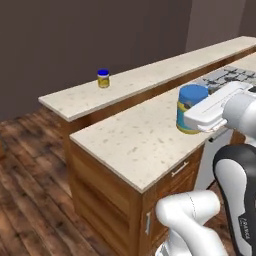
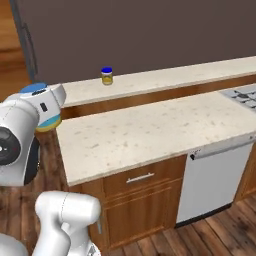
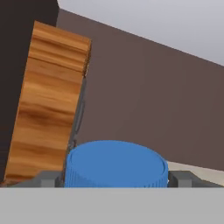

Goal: The dining table condiment station is running low on mayonnaise. Refill the condiment station by opening the cabinet and taking the mayonnaise from the cabinet and placing it on the dining table.

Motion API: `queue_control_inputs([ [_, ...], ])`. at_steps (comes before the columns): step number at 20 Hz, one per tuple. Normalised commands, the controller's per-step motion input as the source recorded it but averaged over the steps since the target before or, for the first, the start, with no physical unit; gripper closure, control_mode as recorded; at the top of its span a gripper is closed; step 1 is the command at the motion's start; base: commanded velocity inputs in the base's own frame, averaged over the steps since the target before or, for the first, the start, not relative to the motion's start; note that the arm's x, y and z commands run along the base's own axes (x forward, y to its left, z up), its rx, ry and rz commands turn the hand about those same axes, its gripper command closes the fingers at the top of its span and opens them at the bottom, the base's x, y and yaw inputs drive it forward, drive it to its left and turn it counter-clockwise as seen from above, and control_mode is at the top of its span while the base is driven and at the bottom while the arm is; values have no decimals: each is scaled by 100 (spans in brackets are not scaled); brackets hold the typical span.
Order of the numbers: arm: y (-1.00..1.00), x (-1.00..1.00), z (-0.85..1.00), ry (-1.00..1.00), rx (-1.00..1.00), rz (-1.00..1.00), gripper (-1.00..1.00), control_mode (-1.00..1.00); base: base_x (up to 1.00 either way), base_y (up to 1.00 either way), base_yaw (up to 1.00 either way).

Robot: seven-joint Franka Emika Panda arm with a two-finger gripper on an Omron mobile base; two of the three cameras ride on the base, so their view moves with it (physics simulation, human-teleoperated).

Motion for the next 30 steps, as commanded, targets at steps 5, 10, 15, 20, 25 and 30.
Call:
queue_control_inputs([
  [5,0,0,0,0,0,0,100,100,-27,96,26],
  [10,0,0,0,0,0,0,100,100,27,100,7],
  [15,0,0,0,0,0,0,100,100,95,74,-2],
  [20,0,0,0,0,0,0,100,100,100,53,-22],
  [25,0,0,0,0,0,0,100,100,100,54,-36],
  [30,0,0,0,0,0,0,100,100,100,58,-39],
])
